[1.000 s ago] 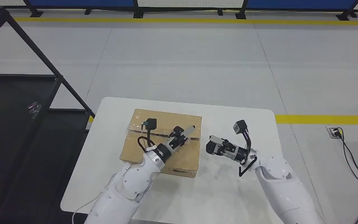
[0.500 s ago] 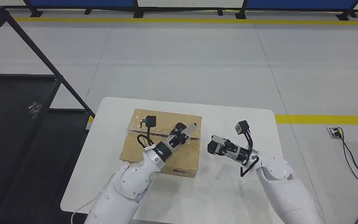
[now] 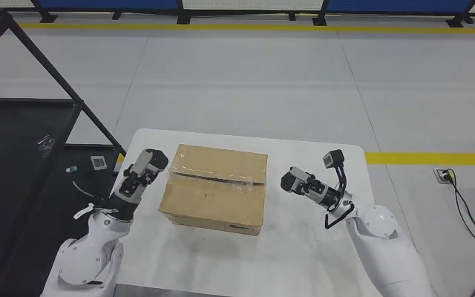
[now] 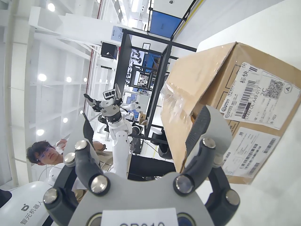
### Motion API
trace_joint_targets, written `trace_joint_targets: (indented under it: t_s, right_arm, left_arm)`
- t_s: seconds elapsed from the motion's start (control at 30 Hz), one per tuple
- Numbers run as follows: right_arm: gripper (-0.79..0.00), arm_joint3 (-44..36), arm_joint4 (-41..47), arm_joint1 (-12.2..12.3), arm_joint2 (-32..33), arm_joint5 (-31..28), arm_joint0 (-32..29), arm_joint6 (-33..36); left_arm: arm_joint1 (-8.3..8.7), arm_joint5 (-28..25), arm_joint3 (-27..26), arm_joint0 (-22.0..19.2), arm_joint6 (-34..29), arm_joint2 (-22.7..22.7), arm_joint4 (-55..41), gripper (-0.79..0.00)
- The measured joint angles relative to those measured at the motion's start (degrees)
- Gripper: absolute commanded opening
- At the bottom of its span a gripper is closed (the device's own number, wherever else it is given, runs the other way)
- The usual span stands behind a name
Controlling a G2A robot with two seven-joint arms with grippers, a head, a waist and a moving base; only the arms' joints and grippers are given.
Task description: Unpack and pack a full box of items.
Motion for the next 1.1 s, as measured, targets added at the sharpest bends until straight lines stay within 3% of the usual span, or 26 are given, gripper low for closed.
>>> trace_joint_targets:
  t_s: [0.17,0.27,0.43,0.57,0.77,1.1]
  right_arm:
    - [0.0,-1.3,-0.5,-0.1,-0.5,0.2,-0.3,-0.4]
    - [0.0,-5.7,-1.2,-0.2,-1.8,1.3,-0.3,-0.7]
    - [0.0,-10.8,-3.0,-0.6,-5.1,7.4,2.4,-0.2]
    - [0.0,-13.3,-9.8,-1.5,-11.2,14.6,7.0,-0.6]
    - [0.0,-12.0,-19.2,-3.6,-19.9,23.8,12.5,-8.4]
    - [0.0,-5.6,-21.4,-5.0,-22.9,28.6,16.2,-10.8]
  left_arm:
    - [0.77,-2.3,4.6,5.1,-2.6,-9.2,-2.6,0.0]
    - [1.03,-3.8,7.9,6.5,-4.7,-11.1,-3.5,0.0]
    - [1.31,-5.4,12.5,6.8,-7.0,-11.6,-3.7,0.0]
    - [1.43,-5.6,15.2,6.0,-7.7,-11.3,-5.1,0.0]
    - [1.58,-6.3,16.7,5.6,-8.5,-10.9,-5.9,0.0]
    - [1.84,-6.1,17.1,5.3,-9.1,-10.4,-6.2,0.0]
